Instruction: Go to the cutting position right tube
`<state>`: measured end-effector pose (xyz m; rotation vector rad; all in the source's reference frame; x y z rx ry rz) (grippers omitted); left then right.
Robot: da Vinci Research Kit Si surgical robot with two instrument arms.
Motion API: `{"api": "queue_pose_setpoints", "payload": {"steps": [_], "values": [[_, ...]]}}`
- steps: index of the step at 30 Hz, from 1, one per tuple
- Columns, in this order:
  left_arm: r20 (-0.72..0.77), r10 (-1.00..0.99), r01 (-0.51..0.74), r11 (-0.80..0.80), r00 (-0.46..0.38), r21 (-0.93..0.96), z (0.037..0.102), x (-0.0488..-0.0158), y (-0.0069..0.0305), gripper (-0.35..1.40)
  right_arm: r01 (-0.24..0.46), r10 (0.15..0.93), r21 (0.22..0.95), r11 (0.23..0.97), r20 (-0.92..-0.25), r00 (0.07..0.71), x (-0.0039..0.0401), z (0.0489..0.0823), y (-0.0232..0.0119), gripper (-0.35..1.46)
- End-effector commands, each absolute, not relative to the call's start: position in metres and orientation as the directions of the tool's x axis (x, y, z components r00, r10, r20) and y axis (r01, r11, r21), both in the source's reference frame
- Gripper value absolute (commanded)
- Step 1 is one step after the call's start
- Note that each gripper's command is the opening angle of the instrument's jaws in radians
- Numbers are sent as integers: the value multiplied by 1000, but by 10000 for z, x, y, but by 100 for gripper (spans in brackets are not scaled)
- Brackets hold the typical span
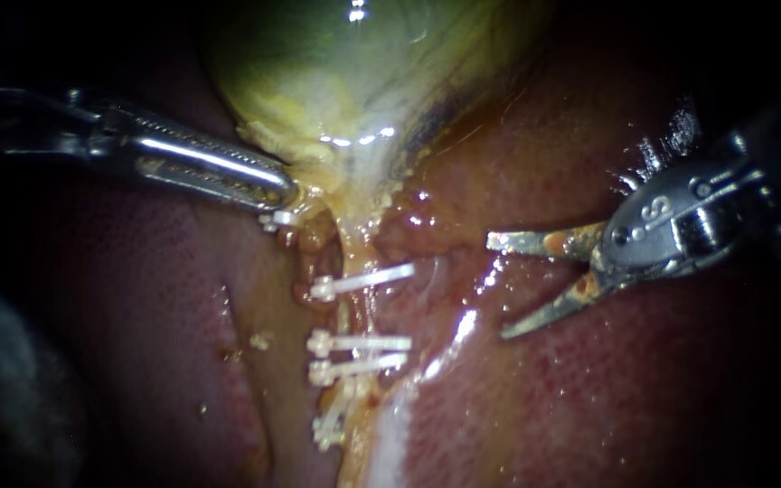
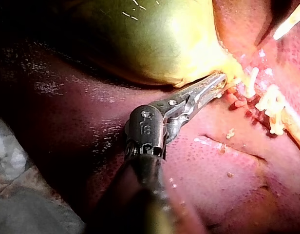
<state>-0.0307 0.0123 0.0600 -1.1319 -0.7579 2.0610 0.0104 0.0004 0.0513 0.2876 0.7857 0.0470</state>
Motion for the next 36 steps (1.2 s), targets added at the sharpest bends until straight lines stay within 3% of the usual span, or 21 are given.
{"api": "queue_pose_setpoints", "payload": {"steps": [1, 11, 18, 25, 29, 36], "values": [[-491, 769, -266, -615, -410, -742, 598, -304, 123, -35, 65, 148, 273, 960, -690, 708, 104, 513, 4, 143], [-513, 776, -271, -617, -367, -739, 536, -258, 152, -35, 66, 148, 273, 960, -691, 708, 104, 512, 4, 143], [-520, 772, -279, -624, -365, -730, 526, -253, 150, -35, 63, 155, 280, 958, -690, 707, 106, 512, 4, 143], [-522, 771, -282, -626, -365, -727, 530, -255, 146, -35, 10, 274, 390, 921, -665, 695, 120, 513, 1, 143], [-523, 771, -282, -626, -365, -727, 531, -256, 145, -35, 6, 338, 464, 886, -653, 678, 132, 520, -8, 133], [-524, 770, -286, -628, -364, -724, 533, -257, 143, -35, -7, 396, 523, 852, -636, 662, 165, 549, -27, 130]]}}
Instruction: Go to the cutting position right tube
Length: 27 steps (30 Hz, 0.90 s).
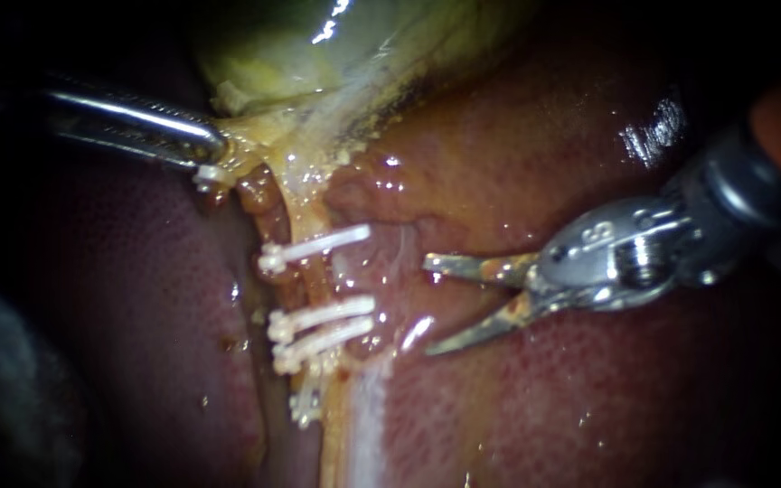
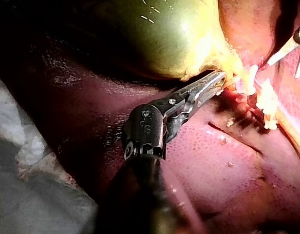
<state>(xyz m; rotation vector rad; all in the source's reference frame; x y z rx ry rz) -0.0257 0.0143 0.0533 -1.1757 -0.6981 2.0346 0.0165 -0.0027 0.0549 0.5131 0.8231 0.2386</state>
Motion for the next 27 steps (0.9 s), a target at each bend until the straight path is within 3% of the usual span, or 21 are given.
{"api": "queue_pose_setpoints", "payload": {"steps": [1, 11, 19, 27], "values": [[-524, 770, -287, -628, -364, -724, 533, -257, 143, -35, -10, 401, 528, 849, -633, 662, 169, 554, -30, 130], [-524, 770, -285, -628, -364, -725, 533, -258, 142, -35, -30, 468, 572, 820, -639, 610, 190, 595, -33, 132], [-524, 770, -285, -628, -364, -724, 534, -258, 141, -35, -40, 519, 605, 795, -645, 561, 194, 602, -29, 133], [-525, 769, -286, -628, -364, -724, 535, -258, 141, -35, 1, 568, 658, 753, -650, 505, 206, 604, -28, 132]]}}
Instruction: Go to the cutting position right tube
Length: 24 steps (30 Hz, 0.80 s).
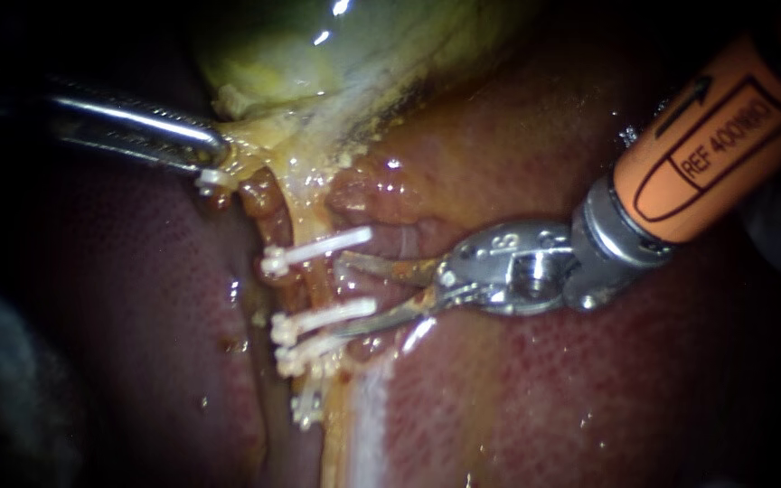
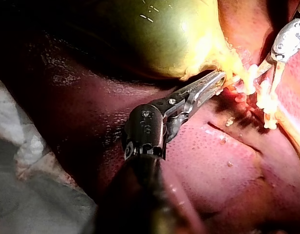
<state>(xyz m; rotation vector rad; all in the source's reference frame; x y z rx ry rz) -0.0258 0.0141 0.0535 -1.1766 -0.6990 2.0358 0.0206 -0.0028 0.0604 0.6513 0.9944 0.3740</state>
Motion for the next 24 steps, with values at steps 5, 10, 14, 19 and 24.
{"api": "queue_pose_setpoints", "payload": {"steps": [5, 10, 14, 19, 24], "values": [[-525, 769, -283, -629, -365, -724, 536, -258, 139, -35, 19, 590, 683, 731, -645, 486, 213, 605, -30, 132], [-525, 769, -284, -629, -365, -724, 536, -259, 139, -35, 59, 597, 695, 717, -656, 462, 222, 610, -35, 132], [-525, 769, -284, -629, -365, -724, 536, -259, 139, -35, 101, 615, 713, 694, -660, 432, 230, 612, -38, 132], [-525, 768, -281, -629, -366, -725, 537, -259, 139, -35, 136, 652, 743, 655, -647, 395, 245, 614, -38, 130], [-525, 768, -281, -629, -366, -725, 537, -259, 139, -35, 153, 674, 755, 637, -643, 364, 261, 615, -36, 130]]}}
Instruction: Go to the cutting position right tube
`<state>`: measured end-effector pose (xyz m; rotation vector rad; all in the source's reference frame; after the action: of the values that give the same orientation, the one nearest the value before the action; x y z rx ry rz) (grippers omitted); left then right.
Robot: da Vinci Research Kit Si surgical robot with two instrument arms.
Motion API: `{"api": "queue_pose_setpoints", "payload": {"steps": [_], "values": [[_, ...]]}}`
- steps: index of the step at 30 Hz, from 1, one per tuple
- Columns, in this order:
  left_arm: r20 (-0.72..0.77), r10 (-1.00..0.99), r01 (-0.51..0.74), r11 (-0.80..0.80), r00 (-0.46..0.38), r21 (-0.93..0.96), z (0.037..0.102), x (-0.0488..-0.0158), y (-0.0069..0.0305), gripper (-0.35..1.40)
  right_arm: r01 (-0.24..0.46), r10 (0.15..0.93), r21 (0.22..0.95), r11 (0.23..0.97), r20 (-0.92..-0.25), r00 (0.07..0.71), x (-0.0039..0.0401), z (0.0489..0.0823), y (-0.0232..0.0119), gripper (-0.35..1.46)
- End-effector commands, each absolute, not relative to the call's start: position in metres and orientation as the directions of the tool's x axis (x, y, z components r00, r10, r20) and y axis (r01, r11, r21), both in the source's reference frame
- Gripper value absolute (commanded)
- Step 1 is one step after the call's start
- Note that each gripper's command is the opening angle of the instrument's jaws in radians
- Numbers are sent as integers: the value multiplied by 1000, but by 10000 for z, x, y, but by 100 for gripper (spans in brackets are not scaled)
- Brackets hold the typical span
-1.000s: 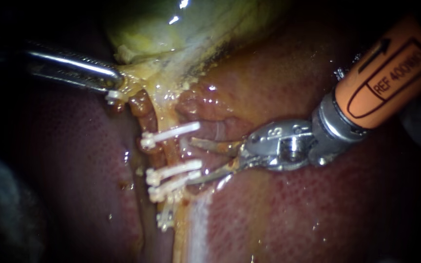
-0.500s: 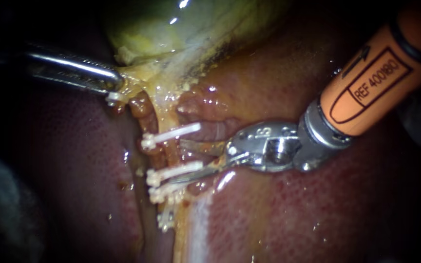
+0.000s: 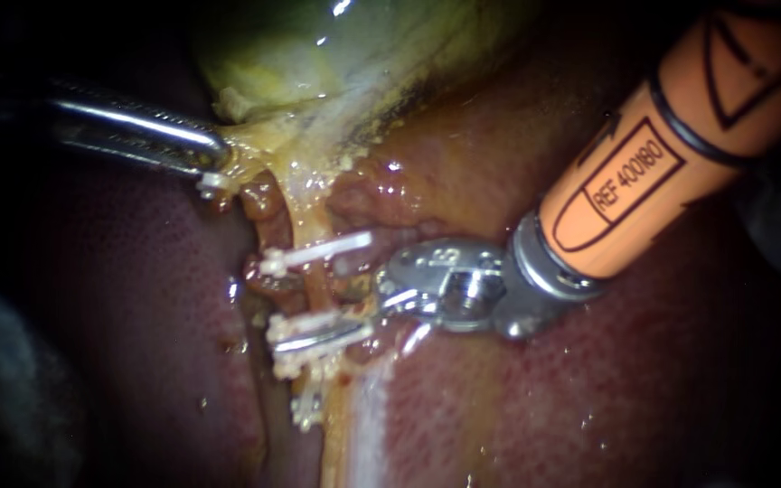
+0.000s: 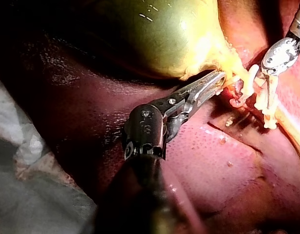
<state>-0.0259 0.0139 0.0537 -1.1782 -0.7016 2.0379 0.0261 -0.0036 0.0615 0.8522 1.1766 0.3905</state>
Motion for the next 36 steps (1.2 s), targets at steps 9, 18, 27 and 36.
{"api": "queue_pose_setpoints", "payload": {"steps": [9, 18, 27, 36], "values": [[-525, 768, -282, -629, -366, -724, 538, -259, 138, -35, 157, 713, 778, 608, -623, 322, 280, 619, -32, 130], [-525, 768, -282, -629, -366, -724, 538, -259, 138, -35, 195, 722, 789, 583, -613, 321, 283, 607, -41, 130], [-526, 768, -282, -630, -366, -724, 539, -259, 138, -35, 230, 719, 791, 567, -611, 330, 286, 580, -54, 128], [-526, 768, -282, -630, -366, -724, 539, -259, 138, -35, 235, 727, 794, 561, -608, 319, 286, 569, -50, 128]]}}
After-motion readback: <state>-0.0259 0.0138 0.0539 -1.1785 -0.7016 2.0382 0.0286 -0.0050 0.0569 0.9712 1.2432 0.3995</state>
